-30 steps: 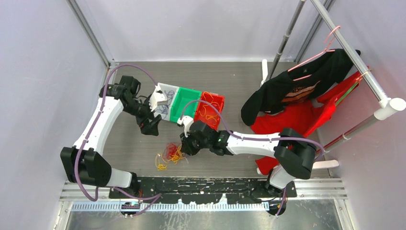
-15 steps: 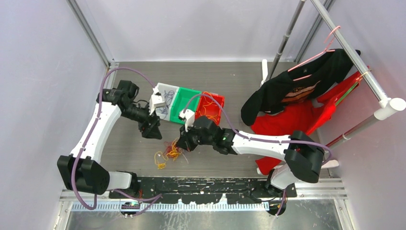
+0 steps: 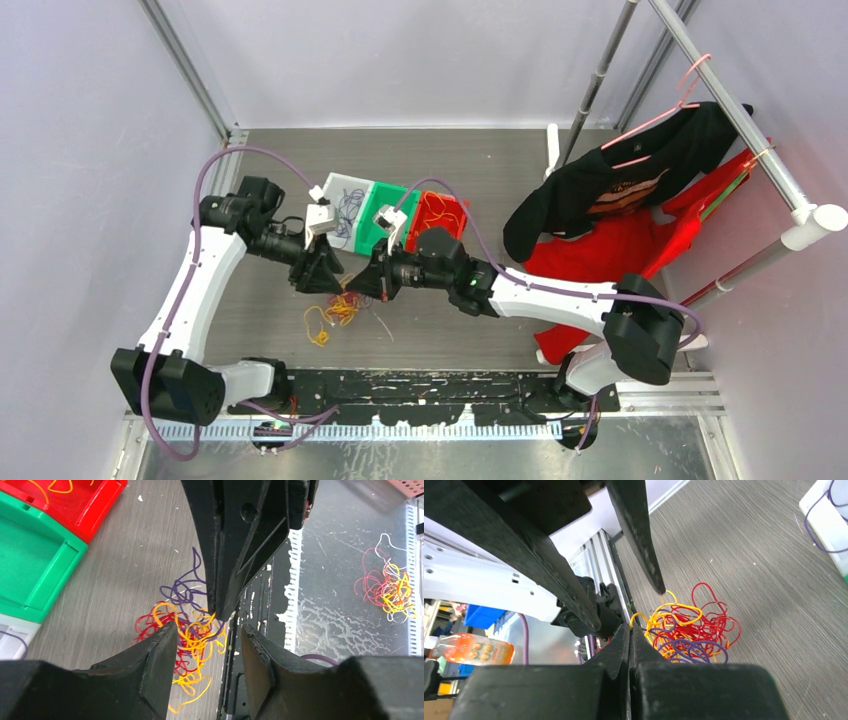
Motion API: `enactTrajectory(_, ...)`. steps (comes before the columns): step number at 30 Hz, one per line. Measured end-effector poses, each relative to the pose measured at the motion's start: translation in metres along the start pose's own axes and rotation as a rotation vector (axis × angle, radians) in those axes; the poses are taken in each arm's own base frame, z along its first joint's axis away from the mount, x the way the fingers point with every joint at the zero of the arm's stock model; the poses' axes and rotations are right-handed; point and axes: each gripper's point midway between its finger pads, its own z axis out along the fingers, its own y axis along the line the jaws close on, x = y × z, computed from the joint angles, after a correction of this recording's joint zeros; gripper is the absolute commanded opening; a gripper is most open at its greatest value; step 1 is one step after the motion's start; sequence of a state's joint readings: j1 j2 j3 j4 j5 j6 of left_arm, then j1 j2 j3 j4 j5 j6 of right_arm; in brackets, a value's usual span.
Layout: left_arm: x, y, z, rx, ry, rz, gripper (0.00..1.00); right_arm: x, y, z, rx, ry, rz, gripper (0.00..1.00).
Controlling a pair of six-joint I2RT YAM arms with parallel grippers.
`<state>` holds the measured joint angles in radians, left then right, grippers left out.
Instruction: Untangle the cables
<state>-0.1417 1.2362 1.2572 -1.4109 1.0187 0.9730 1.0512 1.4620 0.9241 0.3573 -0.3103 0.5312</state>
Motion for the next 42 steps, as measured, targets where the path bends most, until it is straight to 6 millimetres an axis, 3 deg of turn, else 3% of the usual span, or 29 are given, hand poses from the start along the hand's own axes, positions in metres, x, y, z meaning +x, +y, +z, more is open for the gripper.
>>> enactTrajectory(4, 0.004, -0.005, 0.004, 0.020, -0.017, -0.013, 0.42, -0.009, 0.007, 0.000, -0.032, -0.027, 0.012, 0.01)
enactTrajectory(10, 0.020, -0.007, 0.010, 0.034, 0.004, -0.045, 0.67, -0.015, 0.002, -0.001, -0.021, -0.045, 0.024, 0.01)
enactTrajectory(16, 0.066, 0.001, 0.016, -0.019, 0.121, -0.004, 0.72, -0.022, -0.012, -0.009, 0.020, -0.067, 0.037, 0.01)
enactTrajectory(21, 0.107, 0.024, 0.026, -0.069, 0.225, -0.021, 0.73, 0.002, -0.036, -0.016, 0.086, -0.022, 0.068, 0.01)
enactTrajectory(29, 0.142, 0.077, 0.049, -0.164, 0.352, -0.044, 0.73, 0.056, -0.072, -0.030, 0.210, 0.083, 0.117, 0.02)
enactTrajectory(37, 0.158, 0.103, 0.072, -0.216, 0.419, -0.048, 0.65, 0.076, -0.087, -0.045, 0.292, 0.122, 0.130, 0.05)
enactTrajectory(42, 0.163, 0.108, 0.081, -0.217, 0.443, -0.055, 0.49, 0.076, -0.086, -0.057, 0.317, 0.132, 0.121, 0.09)
